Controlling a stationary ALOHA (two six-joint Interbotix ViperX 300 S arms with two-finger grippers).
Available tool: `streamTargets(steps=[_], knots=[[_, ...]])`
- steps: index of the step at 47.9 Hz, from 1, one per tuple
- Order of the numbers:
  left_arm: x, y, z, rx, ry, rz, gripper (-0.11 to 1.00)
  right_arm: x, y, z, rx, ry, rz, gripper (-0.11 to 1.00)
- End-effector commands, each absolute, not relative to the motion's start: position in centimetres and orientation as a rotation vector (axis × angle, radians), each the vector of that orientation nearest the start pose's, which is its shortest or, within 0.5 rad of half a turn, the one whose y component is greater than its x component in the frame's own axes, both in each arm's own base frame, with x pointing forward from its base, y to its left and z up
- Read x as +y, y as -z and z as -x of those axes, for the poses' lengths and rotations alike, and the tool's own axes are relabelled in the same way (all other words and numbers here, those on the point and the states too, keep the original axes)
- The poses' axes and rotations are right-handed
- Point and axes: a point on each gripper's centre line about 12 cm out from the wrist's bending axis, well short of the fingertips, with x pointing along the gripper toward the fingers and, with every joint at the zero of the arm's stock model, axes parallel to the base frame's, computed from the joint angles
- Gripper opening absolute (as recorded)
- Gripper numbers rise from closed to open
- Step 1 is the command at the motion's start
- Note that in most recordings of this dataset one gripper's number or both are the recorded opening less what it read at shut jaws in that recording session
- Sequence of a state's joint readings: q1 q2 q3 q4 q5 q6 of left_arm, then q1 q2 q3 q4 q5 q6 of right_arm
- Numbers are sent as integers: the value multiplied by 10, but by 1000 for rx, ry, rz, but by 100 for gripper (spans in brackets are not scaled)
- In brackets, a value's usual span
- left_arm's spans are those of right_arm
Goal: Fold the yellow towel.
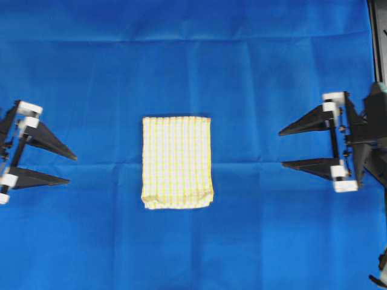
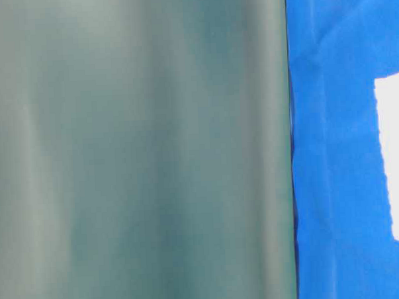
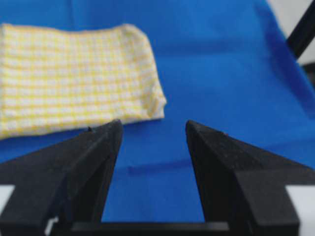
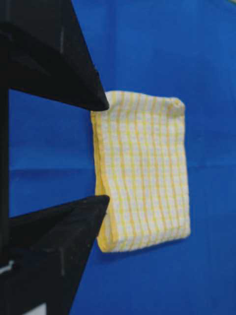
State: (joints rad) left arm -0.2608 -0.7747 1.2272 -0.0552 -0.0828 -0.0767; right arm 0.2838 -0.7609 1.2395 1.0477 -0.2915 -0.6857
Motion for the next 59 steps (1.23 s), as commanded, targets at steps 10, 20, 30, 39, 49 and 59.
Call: streamTargets(steps=[10,20,30,39,49,59], knots=[[-37,-207,-179,304,183,88,47,23,-199,-185,285,20,-249,70],[-25,-193,-165,293,133,85,47,17,-186,-175,286,48,-242,69],[-20,-187,-161,299,107,69,47,14,-180,-173,292,69,-235,69],[-20,-187,-161,299,106,62,47,14,-180,-173,292,69,-235,69],[-20,-187,-161,299,106,62,47,13,-181,-173,288,70,-237,69],[-20,-188,-162,297,107,62,47,14,-181,-173,289,66,-237,69]])
